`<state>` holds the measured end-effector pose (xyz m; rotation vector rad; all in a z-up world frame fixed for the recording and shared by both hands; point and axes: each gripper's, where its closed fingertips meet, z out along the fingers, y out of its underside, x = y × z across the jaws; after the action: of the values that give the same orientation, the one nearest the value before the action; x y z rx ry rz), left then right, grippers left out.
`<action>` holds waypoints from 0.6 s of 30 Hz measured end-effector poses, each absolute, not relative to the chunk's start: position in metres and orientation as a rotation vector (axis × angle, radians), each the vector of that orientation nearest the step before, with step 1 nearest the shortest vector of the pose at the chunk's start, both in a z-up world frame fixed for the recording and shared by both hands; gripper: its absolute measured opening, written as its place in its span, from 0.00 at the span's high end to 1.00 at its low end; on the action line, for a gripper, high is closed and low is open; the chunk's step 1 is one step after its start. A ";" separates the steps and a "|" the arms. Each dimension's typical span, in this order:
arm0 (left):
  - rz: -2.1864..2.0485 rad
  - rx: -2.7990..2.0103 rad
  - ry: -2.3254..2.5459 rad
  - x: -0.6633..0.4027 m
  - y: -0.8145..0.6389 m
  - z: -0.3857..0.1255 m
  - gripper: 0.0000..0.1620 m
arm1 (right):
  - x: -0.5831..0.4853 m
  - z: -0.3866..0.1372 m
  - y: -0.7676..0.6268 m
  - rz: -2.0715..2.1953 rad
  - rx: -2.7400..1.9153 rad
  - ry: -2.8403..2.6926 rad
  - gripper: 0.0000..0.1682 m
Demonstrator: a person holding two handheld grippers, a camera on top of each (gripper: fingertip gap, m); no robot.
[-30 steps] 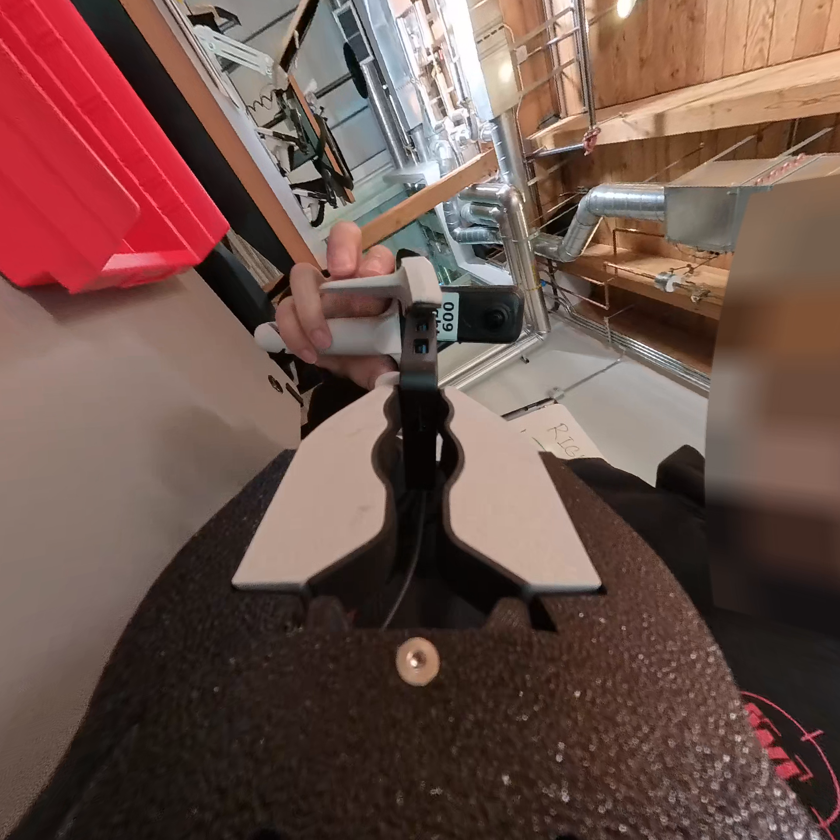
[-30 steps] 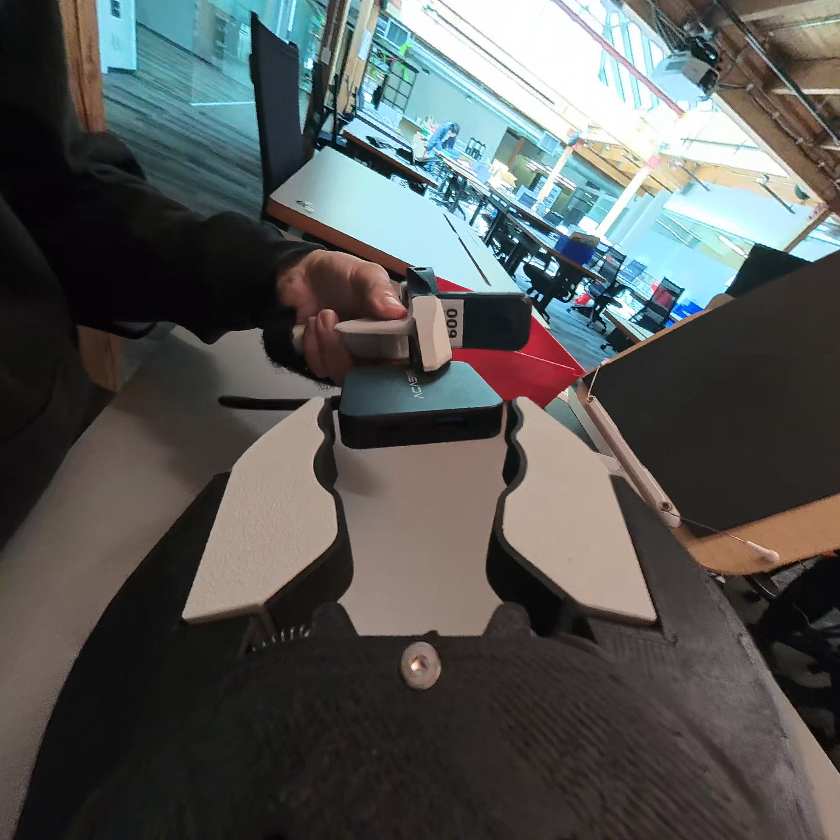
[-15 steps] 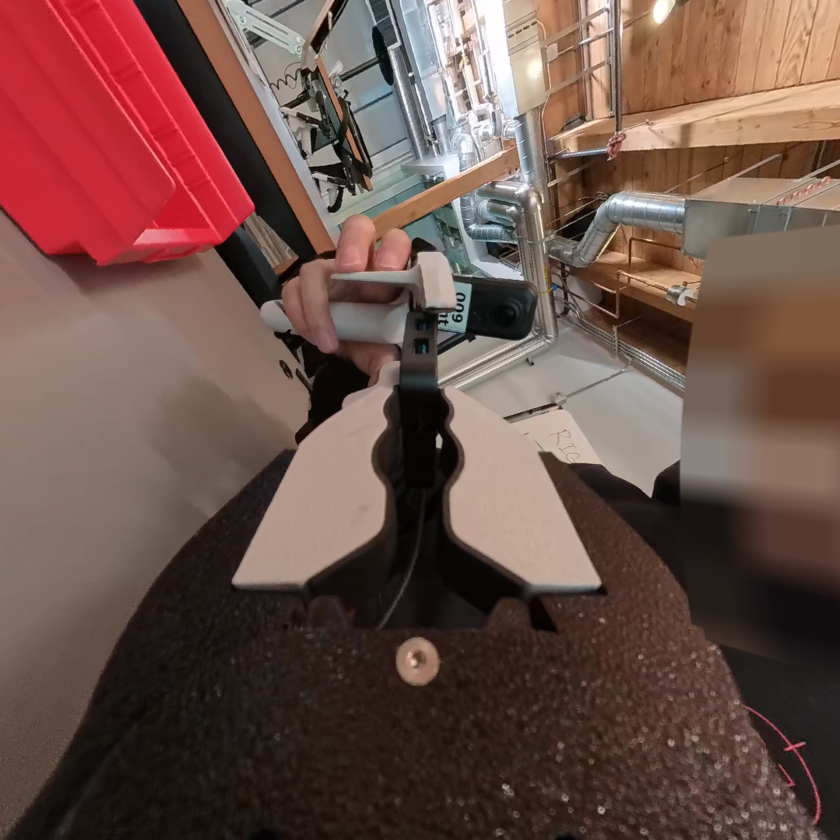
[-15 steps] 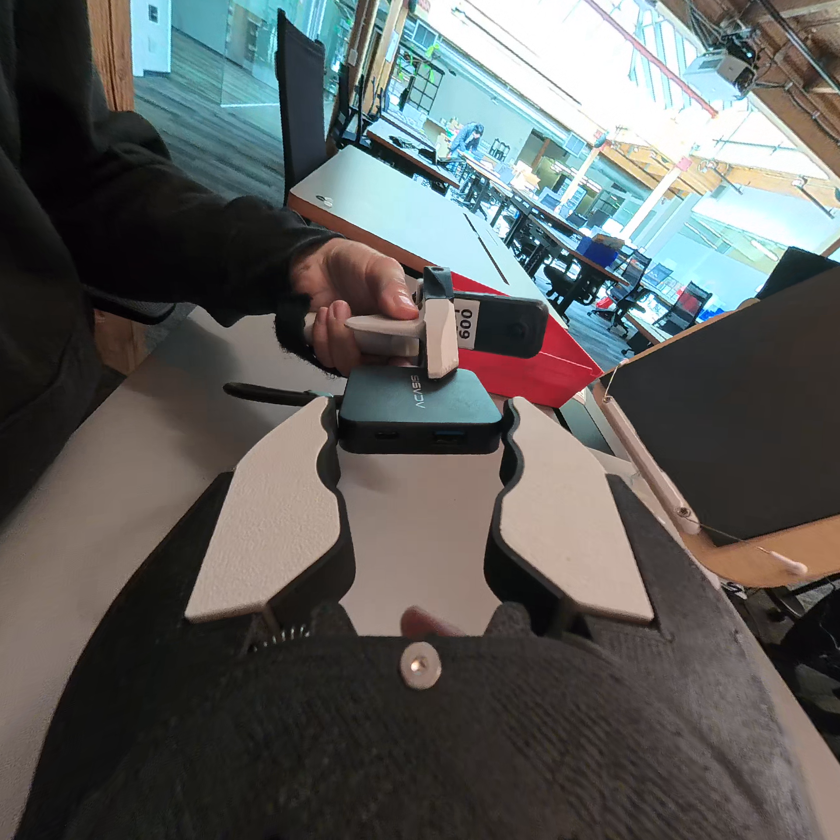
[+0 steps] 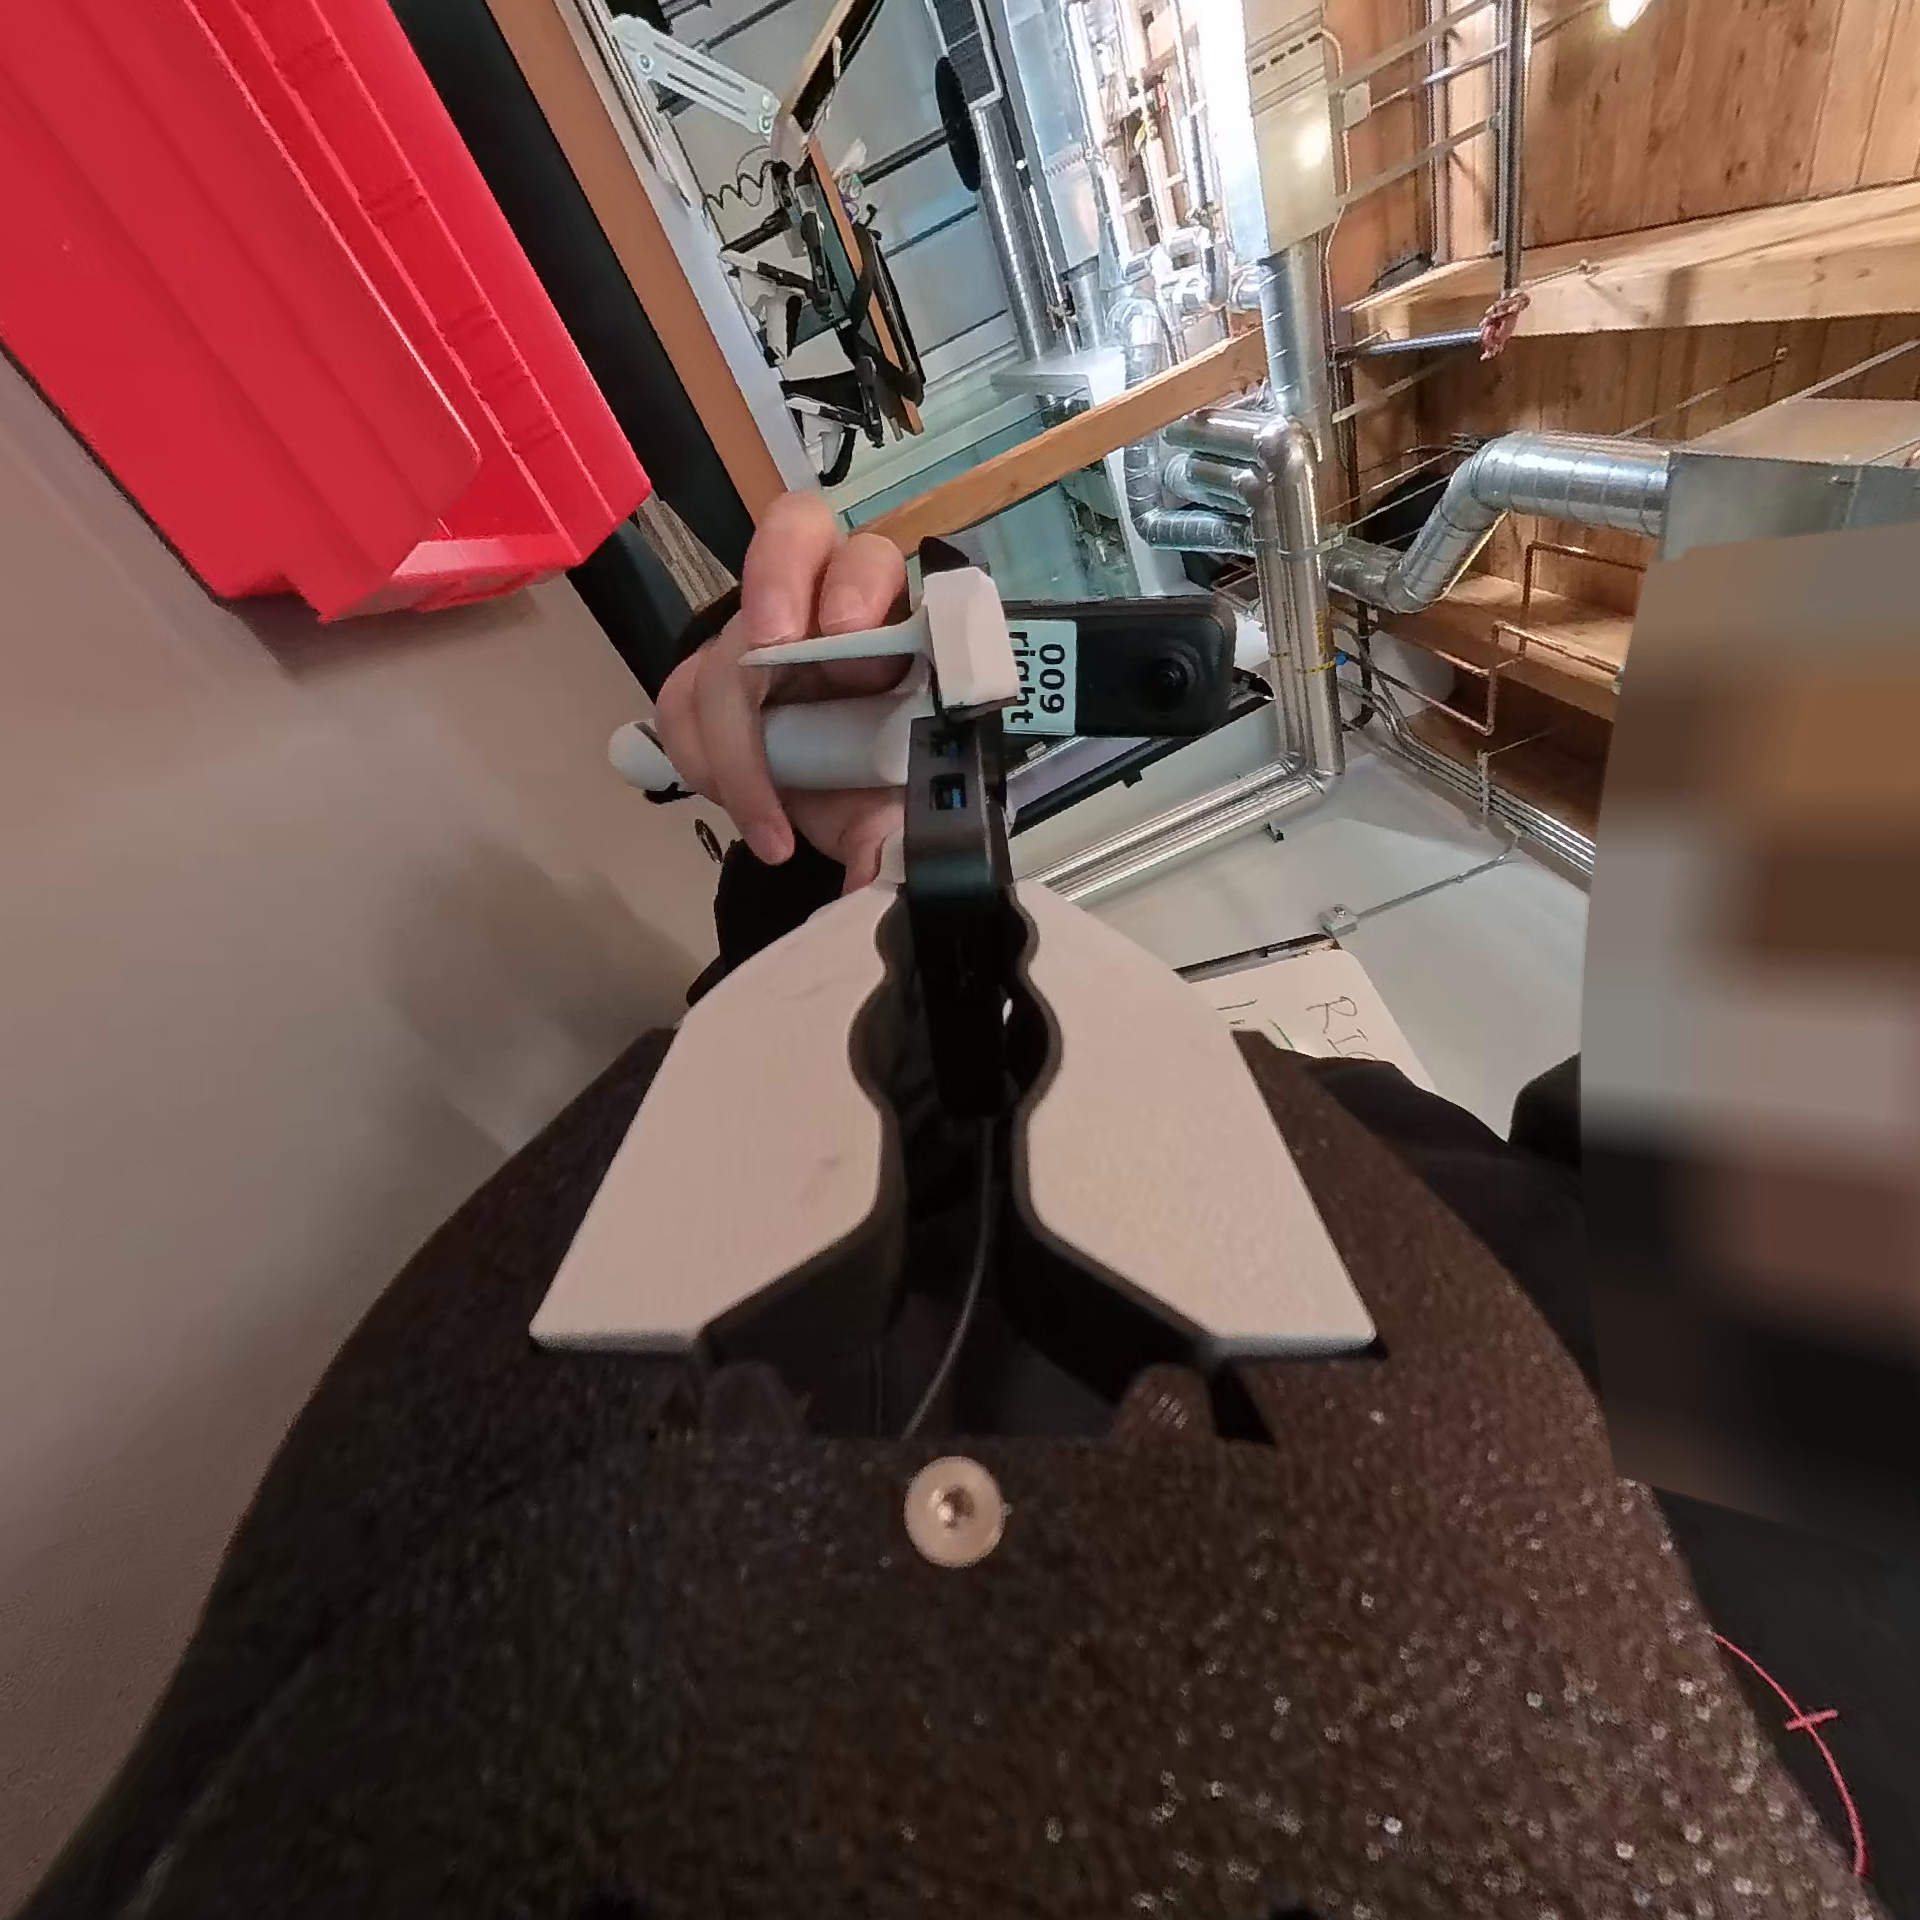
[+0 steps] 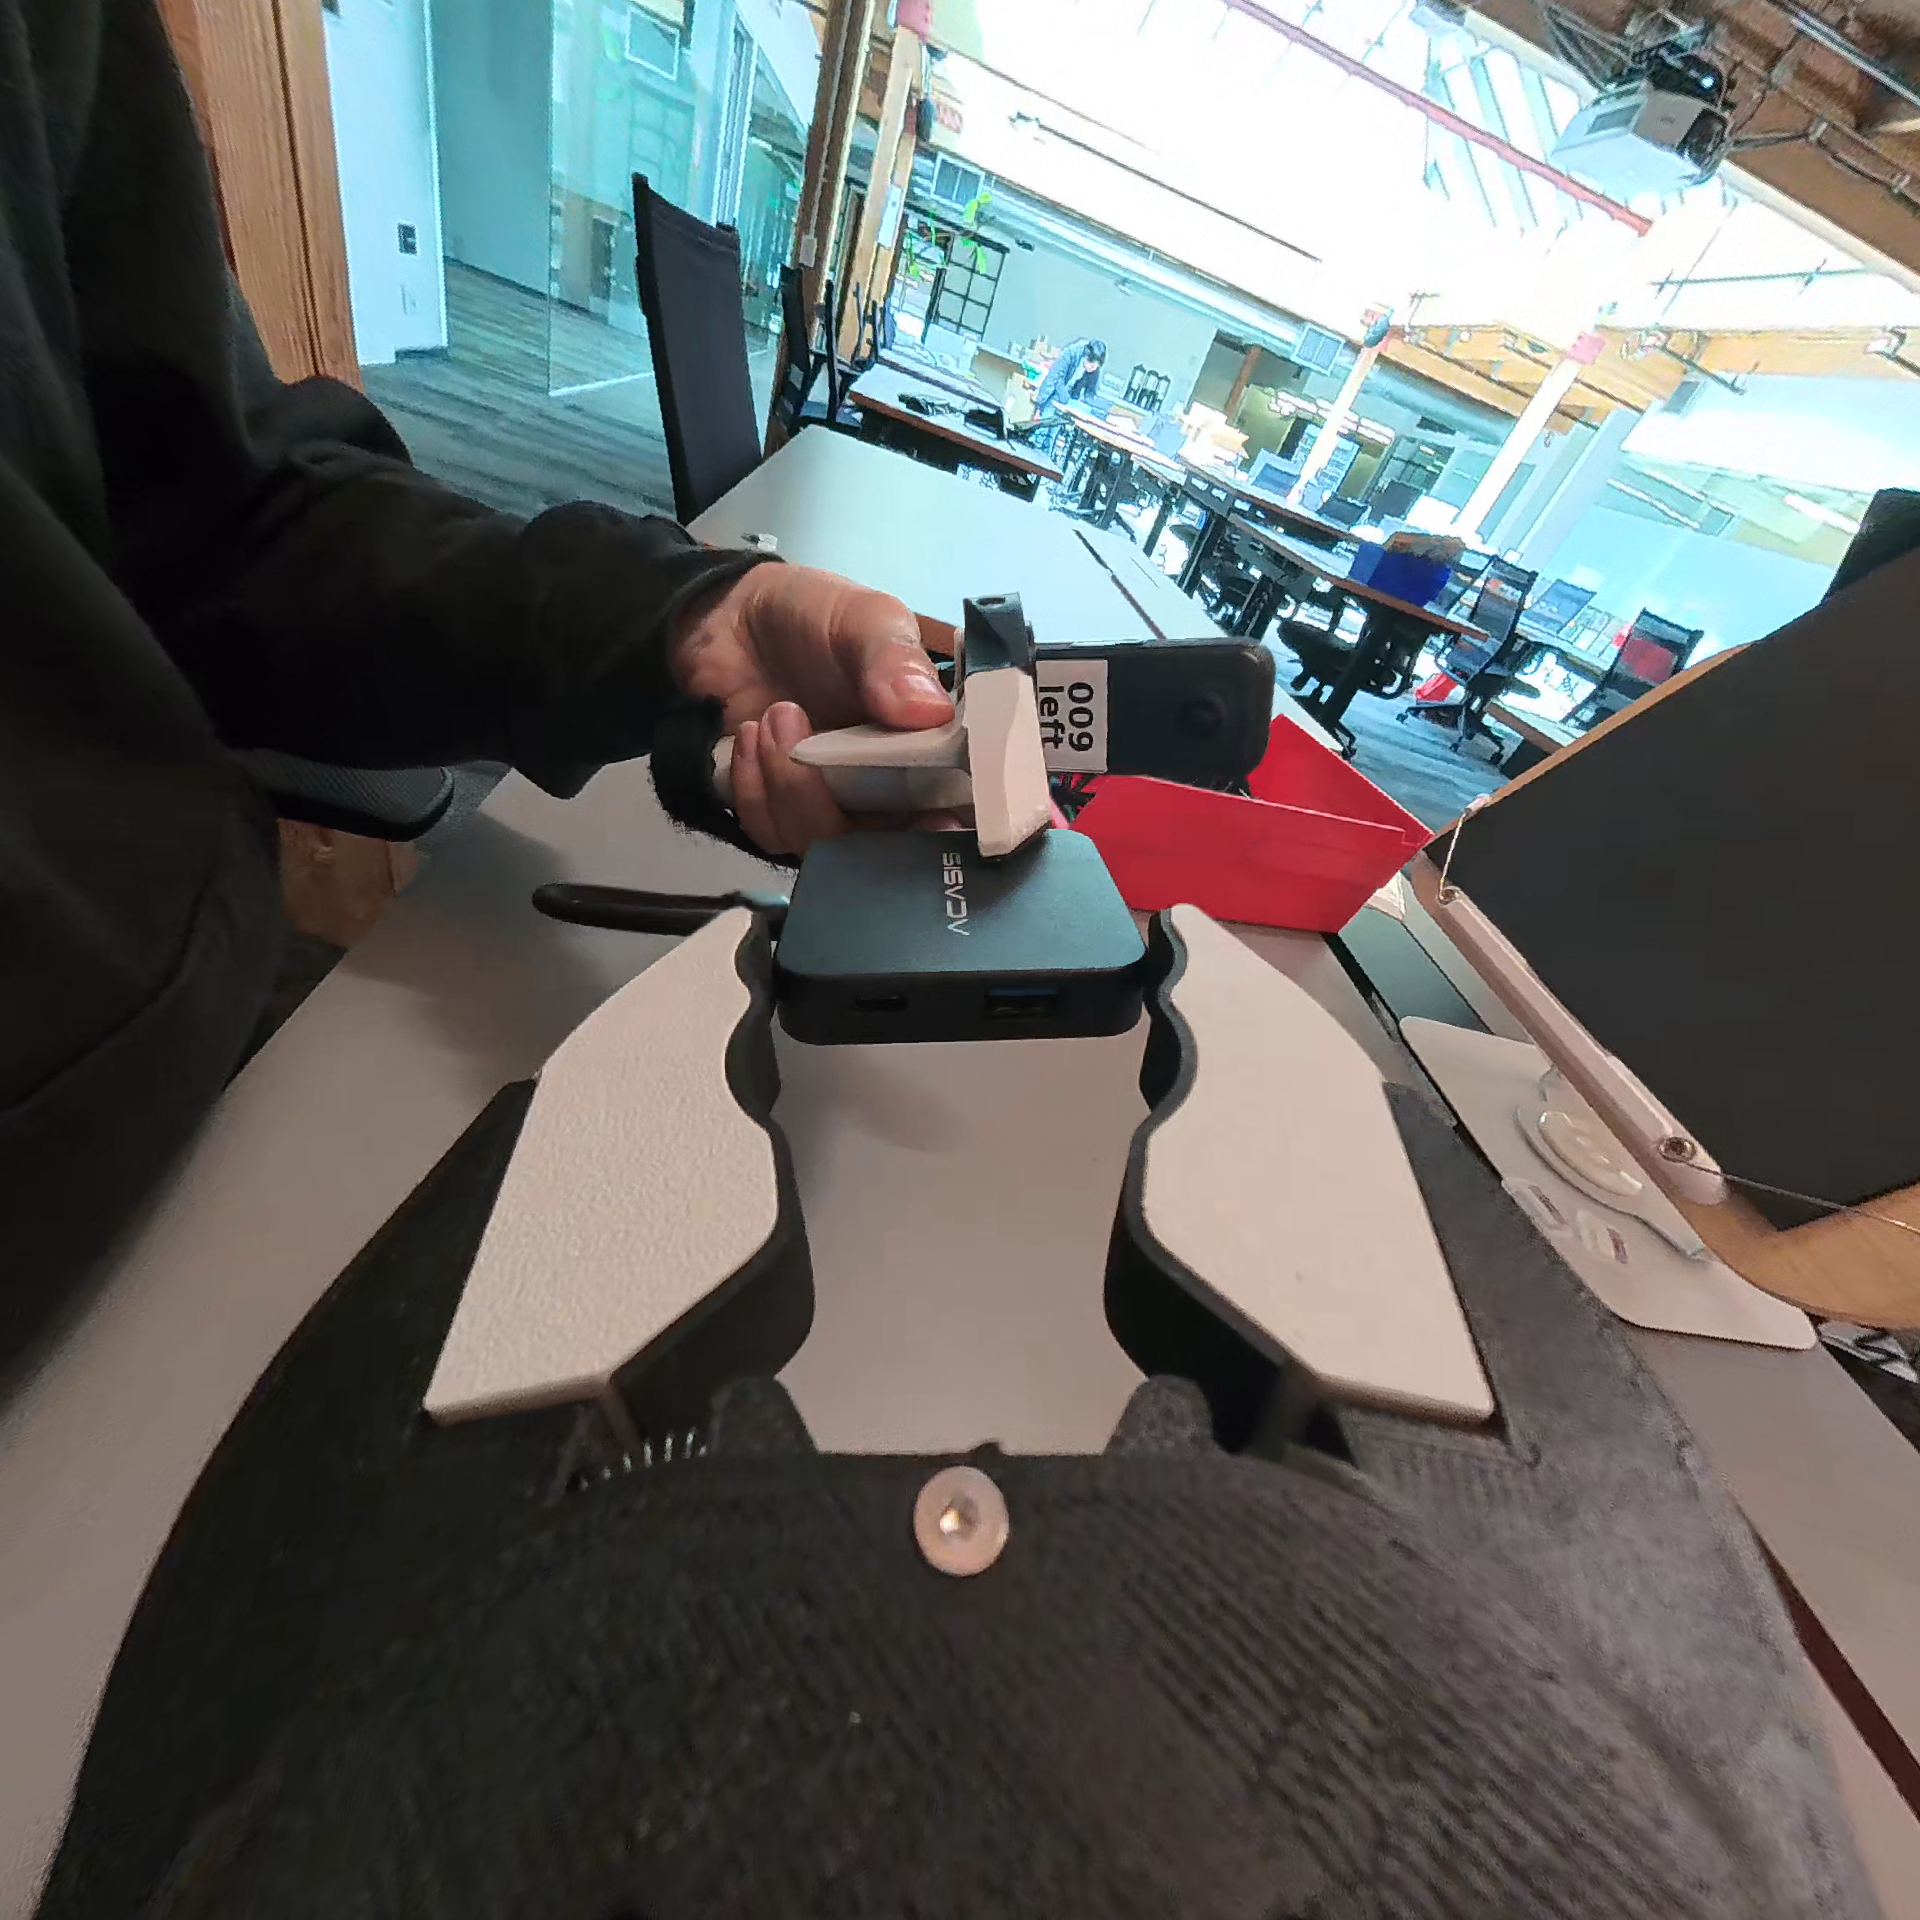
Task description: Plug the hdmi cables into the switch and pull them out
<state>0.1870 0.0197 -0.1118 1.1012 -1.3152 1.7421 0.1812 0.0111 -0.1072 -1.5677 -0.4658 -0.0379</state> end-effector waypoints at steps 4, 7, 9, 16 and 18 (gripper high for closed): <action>1.738 1.118 -1.328 0.191 0.019 -0.112 0.91 | 0.185 -0.108 0.011 -0.042 -1.552 -0.440 0.59; 1.730 1.128 -1.339 0.191 0.019 -0.114 0.91 | 0.186 -0.111 0.010 -0.058 -1.549 -0.443 0.59; 1.731 1.130 -1.338 0.192 0.018 -0.114 0.91 | 0.186 -0.111 0.009 -0.061 -1.531 -0.439 0.59; 1.699 1.147 -1.360 0.191 0.015 -0.119 0.91 | 0.185 -0.116 0.007 -0.077 -1.523 -0.454 0.59; 1.694 1.148 -1.364 0.192 0.015 -0.118 0.91 | 0.186 -0.115 0.007 -0.063 -1.518 -0.447 0.59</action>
<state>0.1920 0.0152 -0.1182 1.1483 -1.3636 1.6936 0.1864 0.0067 -0.1150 -1.5180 -0.4466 -0.0629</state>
